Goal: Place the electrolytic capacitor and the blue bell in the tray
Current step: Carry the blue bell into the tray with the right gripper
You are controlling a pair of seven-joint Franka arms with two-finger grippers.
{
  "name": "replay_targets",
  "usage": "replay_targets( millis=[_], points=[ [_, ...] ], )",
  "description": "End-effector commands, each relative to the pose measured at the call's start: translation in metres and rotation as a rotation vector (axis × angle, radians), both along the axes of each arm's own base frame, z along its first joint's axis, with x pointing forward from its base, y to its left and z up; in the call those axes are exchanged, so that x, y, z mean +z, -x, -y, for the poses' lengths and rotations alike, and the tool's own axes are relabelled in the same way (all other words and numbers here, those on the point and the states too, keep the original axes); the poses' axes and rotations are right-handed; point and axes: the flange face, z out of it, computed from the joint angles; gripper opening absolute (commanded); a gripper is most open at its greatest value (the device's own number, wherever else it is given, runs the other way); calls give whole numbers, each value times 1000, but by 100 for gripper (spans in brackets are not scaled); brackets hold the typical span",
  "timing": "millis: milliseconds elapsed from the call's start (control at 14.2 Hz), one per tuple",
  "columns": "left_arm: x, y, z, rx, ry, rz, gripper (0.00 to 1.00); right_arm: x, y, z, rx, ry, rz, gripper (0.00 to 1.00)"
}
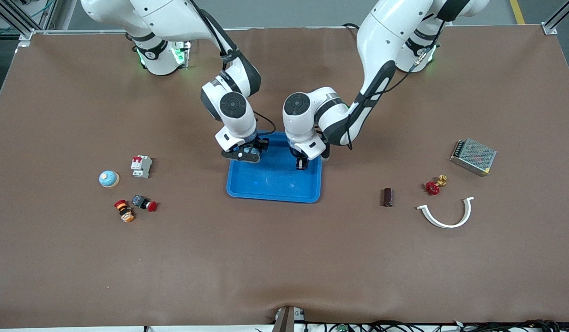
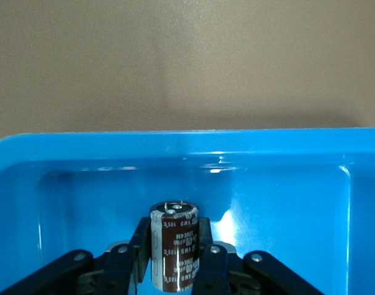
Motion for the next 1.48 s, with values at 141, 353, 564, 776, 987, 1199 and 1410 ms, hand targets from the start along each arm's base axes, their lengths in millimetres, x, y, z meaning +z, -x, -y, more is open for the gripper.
replay_targets(
  millis=[141, 353, 564, 776, 987, 1199, 1410],
  points=[
    [-1, -3, 8, 2, -5, 16, 0, -3, 2, -2, -5, -3, 7, 40],
    [3, -4, 12, 6, 3, 19, 0, -2, 0, 0, -10, 4, 1, 100],
    [2, -4, 12, 3, 2, 20, 0, 14, 0, 2, -8, 6, -5, 100],
    [3, -4, 12, 1, 1, 22, 55, 62, -4, 16, -1, 44, -42, 100],
    [4, -5, 12, -5, 0, 24, 100, 71, -12, 25, 1, 66, -38, 100],
    [5, -5, 12, -1, 1, 26, 100, 72, -13, 25, 4, 67, -32, 100],
    [6, -4, 12, -2, -4, 25, 100, 76, -14, 24, 5, 63, -28, 100]
  ],
)
